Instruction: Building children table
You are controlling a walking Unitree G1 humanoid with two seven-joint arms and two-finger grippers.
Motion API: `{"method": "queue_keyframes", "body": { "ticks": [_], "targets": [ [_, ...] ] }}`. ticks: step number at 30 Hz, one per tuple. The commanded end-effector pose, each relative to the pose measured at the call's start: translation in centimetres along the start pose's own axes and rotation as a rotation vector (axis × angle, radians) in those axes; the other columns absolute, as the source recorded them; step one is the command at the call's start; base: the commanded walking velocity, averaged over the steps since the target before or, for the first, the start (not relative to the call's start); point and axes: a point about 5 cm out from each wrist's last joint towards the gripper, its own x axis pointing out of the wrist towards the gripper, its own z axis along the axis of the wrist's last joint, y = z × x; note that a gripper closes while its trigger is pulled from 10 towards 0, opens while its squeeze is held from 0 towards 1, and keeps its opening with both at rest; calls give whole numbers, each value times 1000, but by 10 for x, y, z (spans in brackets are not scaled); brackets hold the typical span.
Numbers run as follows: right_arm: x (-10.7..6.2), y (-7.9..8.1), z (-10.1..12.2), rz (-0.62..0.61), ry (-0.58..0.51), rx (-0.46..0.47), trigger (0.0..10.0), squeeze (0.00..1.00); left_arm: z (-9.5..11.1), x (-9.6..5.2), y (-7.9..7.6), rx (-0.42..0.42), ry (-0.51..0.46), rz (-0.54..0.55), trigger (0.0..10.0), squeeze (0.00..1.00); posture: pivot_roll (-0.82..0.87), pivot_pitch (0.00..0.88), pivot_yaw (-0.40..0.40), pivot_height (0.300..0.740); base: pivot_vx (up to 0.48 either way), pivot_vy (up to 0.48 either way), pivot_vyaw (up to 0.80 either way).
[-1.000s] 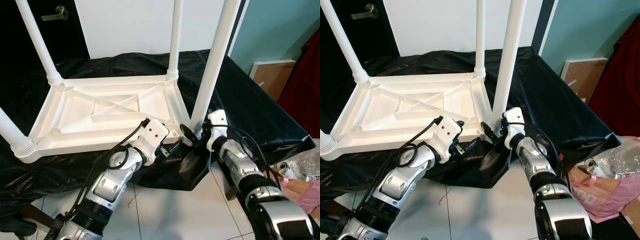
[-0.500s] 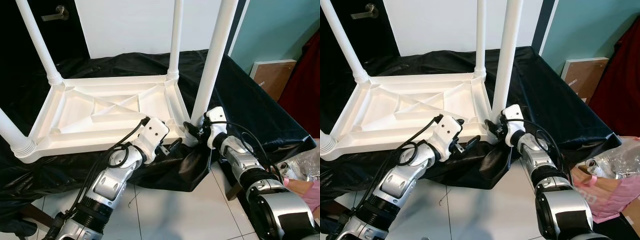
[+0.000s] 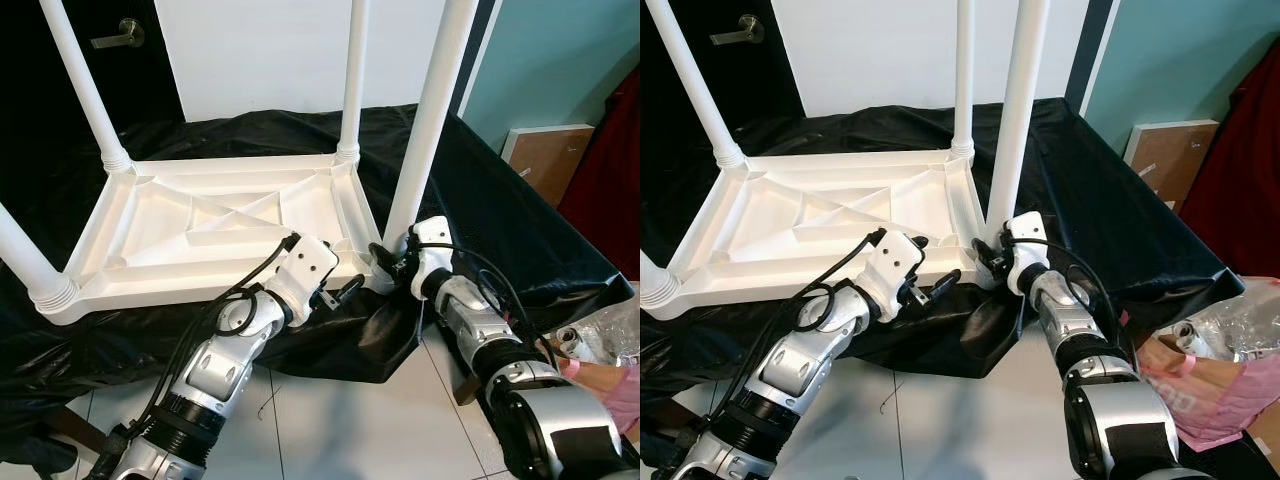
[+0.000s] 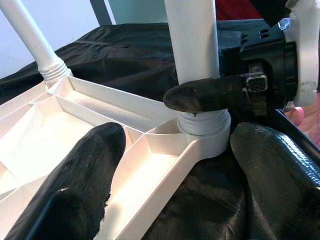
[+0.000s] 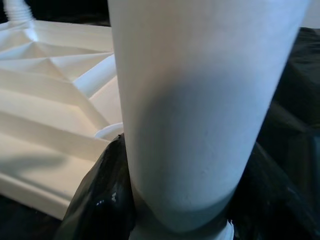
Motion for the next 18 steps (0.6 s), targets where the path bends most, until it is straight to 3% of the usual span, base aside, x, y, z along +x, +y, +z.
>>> {"method": "queue_keyframes", "body": {
  "ticks": [1,10,13,18],
  "targets": [
    [-6,4,-20,-54,82,37,10000,0,-2,1,-5,17,8,-66,10000,0,17,0,-27,740,0,0,0],
    [-7,8,-28,-257,96,104,10000,0,-3,0,-6,17,12,-69,10000,0,22,0,-27,740,0,0,0],
    [-6,17,-31,-385,92,160,10000,0,-4,0,-7,16,14,-68,10000,0,27,0,-34,740,0,0,0],
    [-3,27,-28,-364,70,177,10000,0,-4,-1,-7,14,12,-66,10000,0,27,0,-34,740,0,0,0]
  ]
}}
